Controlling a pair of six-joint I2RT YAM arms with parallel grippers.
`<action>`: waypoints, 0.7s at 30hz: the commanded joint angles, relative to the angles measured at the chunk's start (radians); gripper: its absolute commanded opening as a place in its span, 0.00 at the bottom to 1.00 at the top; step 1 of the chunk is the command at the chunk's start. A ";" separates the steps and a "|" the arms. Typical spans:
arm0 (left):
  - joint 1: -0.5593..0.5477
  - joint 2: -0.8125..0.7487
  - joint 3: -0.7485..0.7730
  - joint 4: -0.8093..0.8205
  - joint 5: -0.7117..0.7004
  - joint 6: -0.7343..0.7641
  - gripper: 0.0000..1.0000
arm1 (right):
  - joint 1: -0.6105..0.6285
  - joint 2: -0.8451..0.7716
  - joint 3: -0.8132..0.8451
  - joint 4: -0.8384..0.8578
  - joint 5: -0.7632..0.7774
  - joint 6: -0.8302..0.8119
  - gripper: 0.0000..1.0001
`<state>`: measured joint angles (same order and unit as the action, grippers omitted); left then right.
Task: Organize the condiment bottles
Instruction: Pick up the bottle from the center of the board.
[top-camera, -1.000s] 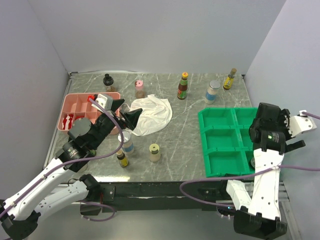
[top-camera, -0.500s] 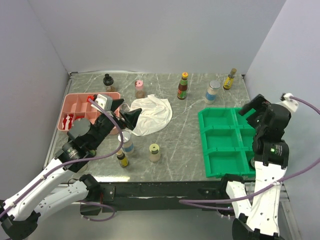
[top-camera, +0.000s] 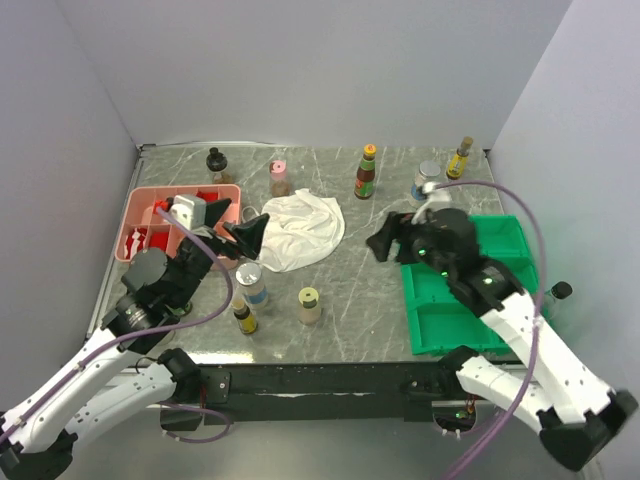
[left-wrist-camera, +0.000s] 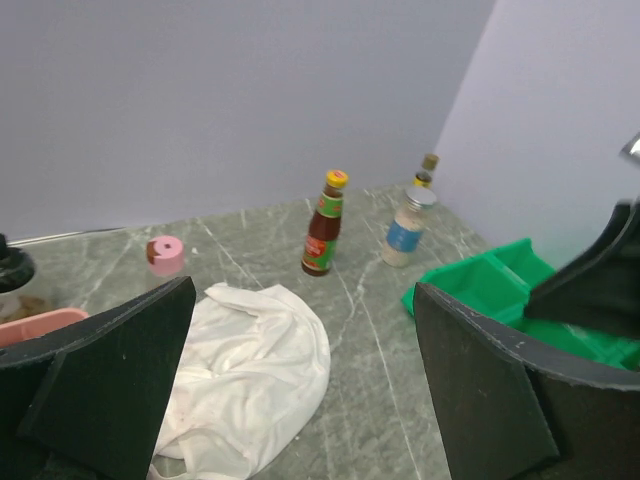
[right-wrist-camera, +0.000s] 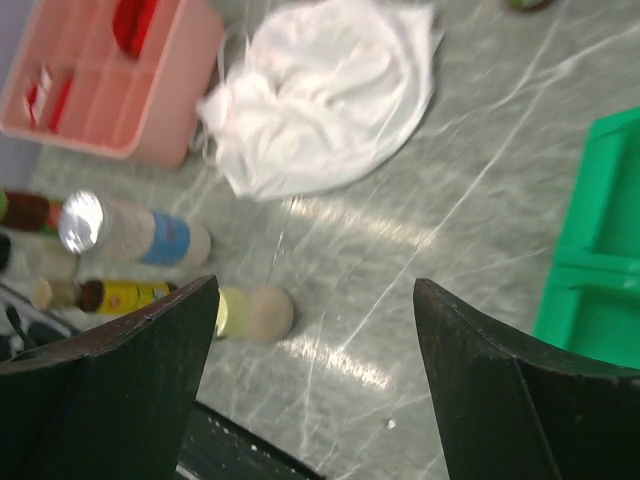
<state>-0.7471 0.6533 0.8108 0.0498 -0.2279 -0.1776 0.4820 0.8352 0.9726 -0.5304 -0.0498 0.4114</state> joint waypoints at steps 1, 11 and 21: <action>-0.003 -0.047 -0.022 0.070 -0.117 0.000 0.97 | 0.197 0.062 -0.061 0.128 0.152 0.044 0.85; -0.003 -0.027 -0.016 0.059 -0.139 0.004 0.97 | 0.582 0.381 0.046 0.184 0.386 0.061 0.78; -0.003 -0.029 -0.022 0.064 -0.140 0.004 0.97 | 0.727 0.625 0.110 0.184 0.459 0.079 0.78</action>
<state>-0.7479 0.6258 0.7834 0.0826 -0.3573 -0.1776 1.1828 1.4193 1.0325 -0.3862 0.3489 0.4736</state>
